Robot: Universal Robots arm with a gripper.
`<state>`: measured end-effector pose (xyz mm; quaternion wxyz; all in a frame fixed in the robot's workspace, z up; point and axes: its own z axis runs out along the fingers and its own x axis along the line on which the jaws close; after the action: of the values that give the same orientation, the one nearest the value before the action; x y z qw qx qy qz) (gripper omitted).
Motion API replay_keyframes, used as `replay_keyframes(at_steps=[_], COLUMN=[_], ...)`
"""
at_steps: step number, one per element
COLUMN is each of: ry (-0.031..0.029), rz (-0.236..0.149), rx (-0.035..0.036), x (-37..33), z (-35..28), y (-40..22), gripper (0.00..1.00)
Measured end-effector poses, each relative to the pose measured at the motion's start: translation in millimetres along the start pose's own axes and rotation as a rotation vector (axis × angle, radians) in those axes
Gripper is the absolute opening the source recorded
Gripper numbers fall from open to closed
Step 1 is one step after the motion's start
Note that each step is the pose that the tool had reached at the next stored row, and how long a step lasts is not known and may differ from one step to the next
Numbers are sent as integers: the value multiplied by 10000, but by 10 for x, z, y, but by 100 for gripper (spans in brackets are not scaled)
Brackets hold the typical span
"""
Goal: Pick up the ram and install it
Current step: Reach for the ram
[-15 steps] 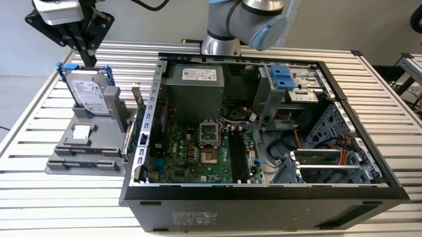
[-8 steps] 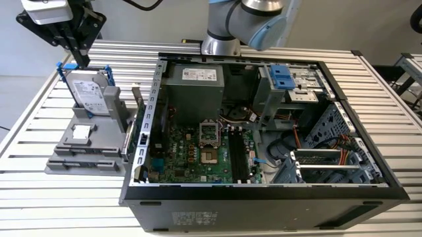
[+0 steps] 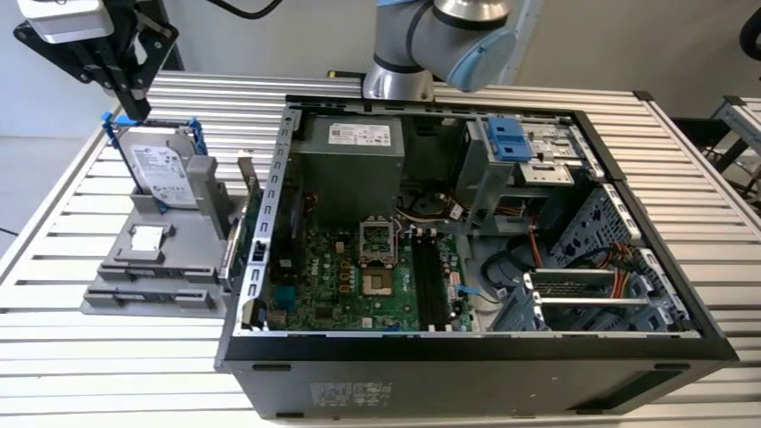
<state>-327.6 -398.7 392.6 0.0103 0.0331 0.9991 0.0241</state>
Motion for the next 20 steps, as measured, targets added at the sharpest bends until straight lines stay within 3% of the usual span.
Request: replay_keyframes(at_steps=[9, 20], ry=[0, 0], rz=[0, 0], rx=[0, 0], x=[15, 64], z=[0, -7], y=[-10, -179], gripper=[0, 0])
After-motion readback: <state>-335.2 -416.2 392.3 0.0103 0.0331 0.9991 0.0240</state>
